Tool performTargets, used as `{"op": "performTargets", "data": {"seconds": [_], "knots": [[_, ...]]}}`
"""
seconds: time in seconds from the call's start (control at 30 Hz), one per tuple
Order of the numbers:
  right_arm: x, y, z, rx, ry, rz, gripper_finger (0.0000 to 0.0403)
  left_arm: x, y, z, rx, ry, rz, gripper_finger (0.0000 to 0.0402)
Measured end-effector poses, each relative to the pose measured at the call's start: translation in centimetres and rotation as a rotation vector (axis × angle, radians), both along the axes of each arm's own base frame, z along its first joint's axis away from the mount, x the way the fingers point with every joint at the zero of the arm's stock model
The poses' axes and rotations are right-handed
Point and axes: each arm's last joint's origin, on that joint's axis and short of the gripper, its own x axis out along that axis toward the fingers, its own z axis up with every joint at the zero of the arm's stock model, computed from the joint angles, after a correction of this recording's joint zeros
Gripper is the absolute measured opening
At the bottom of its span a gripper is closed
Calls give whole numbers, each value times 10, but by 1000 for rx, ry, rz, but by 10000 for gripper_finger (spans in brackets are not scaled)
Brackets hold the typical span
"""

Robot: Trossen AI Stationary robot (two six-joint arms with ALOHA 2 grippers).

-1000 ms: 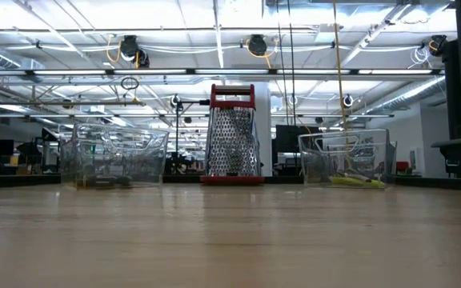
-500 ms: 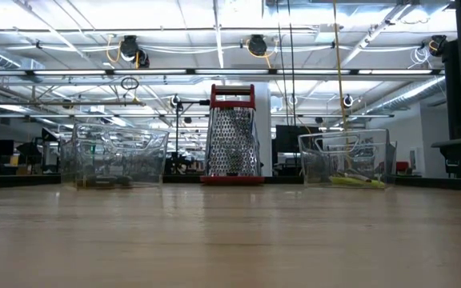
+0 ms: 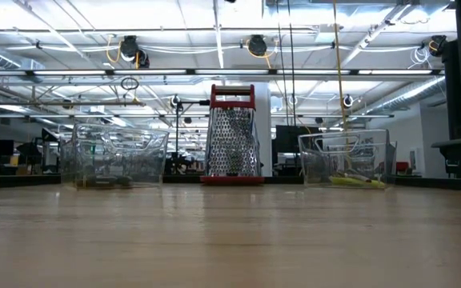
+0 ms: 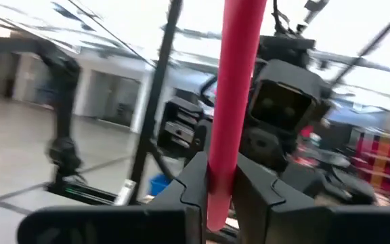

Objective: Pick & Place Kitchen Items
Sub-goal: Put the red serving spoon into the top right transparent bin

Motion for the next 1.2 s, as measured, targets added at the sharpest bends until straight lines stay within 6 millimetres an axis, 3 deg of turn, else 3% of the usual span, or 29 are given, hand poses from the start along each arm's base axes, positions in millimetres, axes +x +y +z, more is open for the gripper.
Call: {"op": "performTargets", "data": {"seconds": [0.23, 0.47, 0.6, 0.93, 1.2], "knots": [[-2, -10, -1, 5, 104, -323, 35, -28, 16, 7, 186, 155, 216, 194], [-17, -36, 13, 119, 199, -684, 34, -39, 18, -12, 347, 326, 418, 189], [-32, -57, 22, 227, 223, -836, 34, -40, 19, -36, 371, 357, 437, 180], [-58, -106, 24, 440, 259, -969, 34, -50, 23, -99, 341, 342, 448, 157], [-59, -145, 1, 640, 416, -922, 34, -54, 22, -109, 308, 339, 455, 152]]}}
